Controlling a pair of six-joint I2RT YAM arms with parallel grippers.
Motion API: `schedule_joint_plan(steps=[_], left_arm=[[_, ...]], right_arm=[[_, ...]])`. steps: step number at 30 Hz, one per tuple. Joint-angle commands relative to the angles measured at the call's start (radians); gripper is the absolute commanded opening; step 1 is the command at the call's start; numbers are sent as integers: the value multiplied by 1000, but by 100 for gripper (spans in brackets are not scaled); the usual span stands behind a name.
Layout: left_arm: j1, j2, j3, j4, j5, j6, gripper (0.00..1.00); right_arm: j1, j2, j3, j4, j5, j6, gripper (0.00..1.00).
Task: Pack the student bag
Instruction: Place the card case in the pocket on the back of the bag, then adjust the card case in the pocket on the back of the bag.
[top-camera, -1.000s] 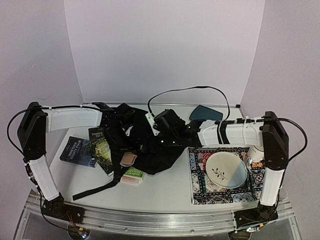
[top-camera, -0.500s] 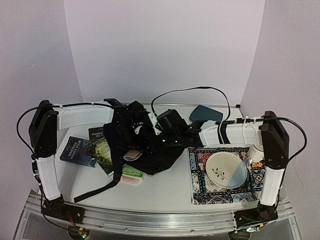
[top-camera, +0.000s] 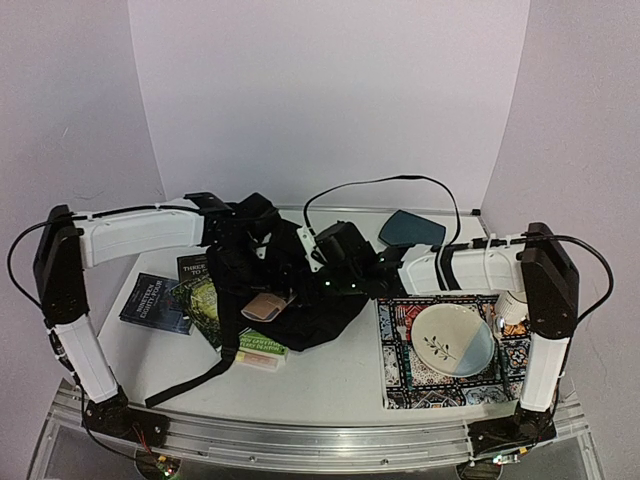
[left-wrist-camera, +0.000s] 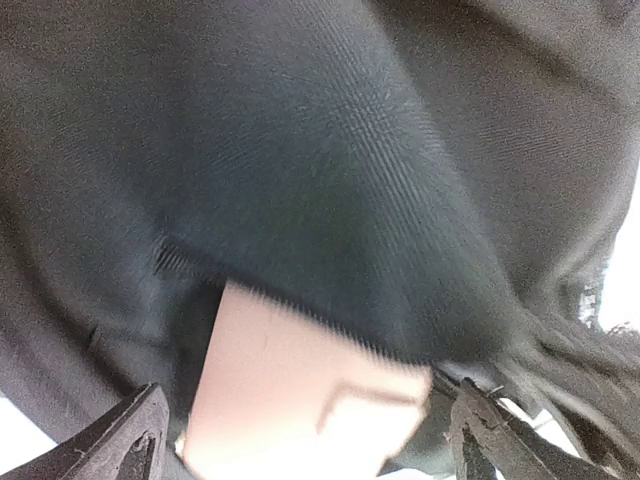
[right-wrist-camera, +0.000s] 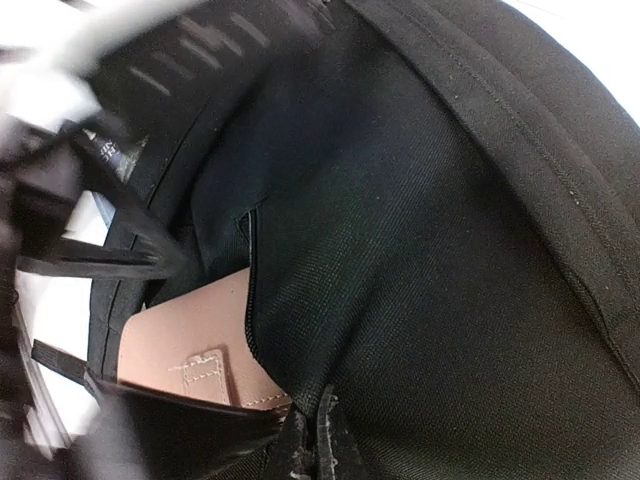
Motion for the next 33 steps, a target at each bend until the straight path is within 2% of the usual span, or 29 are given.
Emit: schedule_joint_plan(steps=[1,4,8,12,17,23,27,33], left_arm=[[-3,-166,-85,62,3,-170,99],[-3,-218,-167,111,41,-253,99],[-3,-291,-303,182,57,-349,92],[-2,-371,-417,291,61,-456,81],[0,-430,-557,512,100,-586,69],[-1,-438,-620,641,75,-670,55],[-1,-440,-635,682,48,-708,43],[0,-481,-643,683,5,-714,39]], right_arm=[[15,-63,2,72,-42,11,0],[16,-58,7,72,-49,12,0],[15,-50,16,72,-60,19,0],[15,-47,20,72,-75,27,0],[15,-41,24,73,-92,32,0],[14,-36,29,73,-112,35,0],[15,-37,28,73,-121,34,0],[15,-45,18,72,-126,35,0]])
